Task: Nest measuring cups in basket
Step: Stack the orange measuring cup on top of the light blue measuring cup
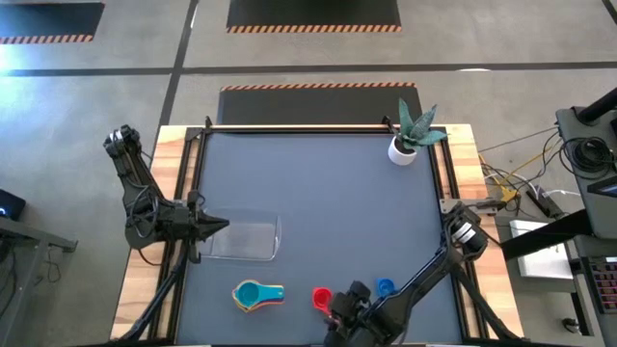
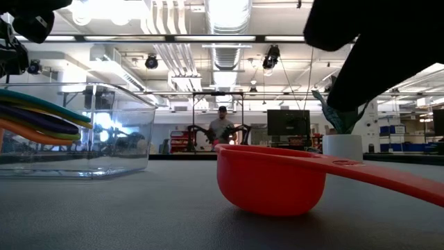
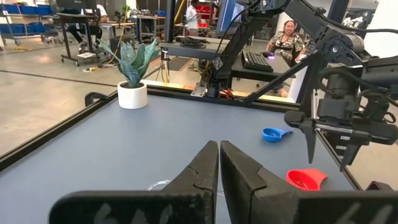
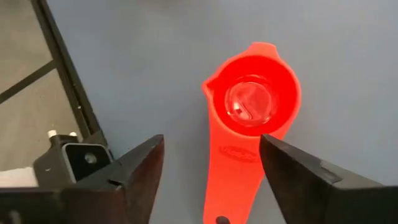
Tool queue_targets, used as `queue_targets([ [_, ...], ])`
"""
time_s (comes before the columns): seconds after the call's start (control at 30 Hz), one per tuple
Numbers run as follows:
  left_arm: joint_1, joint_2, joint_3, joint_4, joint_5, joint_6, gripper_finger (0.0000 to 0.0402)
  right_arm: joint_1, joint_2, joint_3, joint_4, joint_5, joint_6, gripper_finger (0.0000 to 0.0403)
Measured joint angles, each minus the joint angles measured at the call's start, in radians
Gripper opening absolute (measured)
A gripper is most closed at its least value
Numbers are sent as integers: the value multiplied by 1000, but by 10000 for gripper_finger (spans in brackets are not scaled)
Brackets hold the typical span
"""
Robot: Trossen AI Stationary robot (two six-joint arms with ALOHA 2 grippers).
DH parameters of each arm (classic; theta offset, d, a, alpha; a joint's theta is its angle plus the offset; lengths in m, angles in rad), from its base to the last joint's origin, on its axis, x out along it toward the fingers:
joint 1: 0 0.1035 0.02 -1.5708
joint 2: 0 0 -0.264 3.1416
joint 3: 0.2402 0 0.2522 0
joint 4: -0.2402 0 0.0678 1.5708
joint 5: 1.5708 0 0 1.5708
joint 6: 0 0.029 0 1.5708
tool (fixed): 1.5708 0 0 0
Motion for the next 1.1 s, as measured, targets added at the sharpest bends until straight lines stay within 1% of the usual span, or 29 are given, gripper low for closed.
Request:
queue_targets([
  [0.17,0,0,0,0,0,0,0,0,0,1,-6,-5,24,302],
  [0.27,0,0,0,0,0,-1,0,0,0,6,-10,-20,22,326],
  [0.33,0,0,0,0,0,-5,0,-2,-1,8,-15,-47,29,334],
  [0.47,0,5,0,1,0,-8,0,-7,-6,8,-50,-92,72,337],
  [0.6,0,7,0,1,-3,-8,0,-12,-7,9,-112,-122,90,331],
  [0.7,0,7,0,0,-16,-8,0,-23,-8,35,-230,-144,106,328],
  [0.83,0,7,0,0,-16,-8,0,-36,-12,98,-331,-131,98,327],
  [0.93,0,7,0,0,-16,-8,0,-36,-12,116,-300,-110,95,327],
  [1.0,0,7,0,0,-17,-8,0,-36,-4,115,-263,-110,93,327],
  [1.1,0,7,0,0,-17,-8,0,-33,30,112,-253,-118,89,327],
])
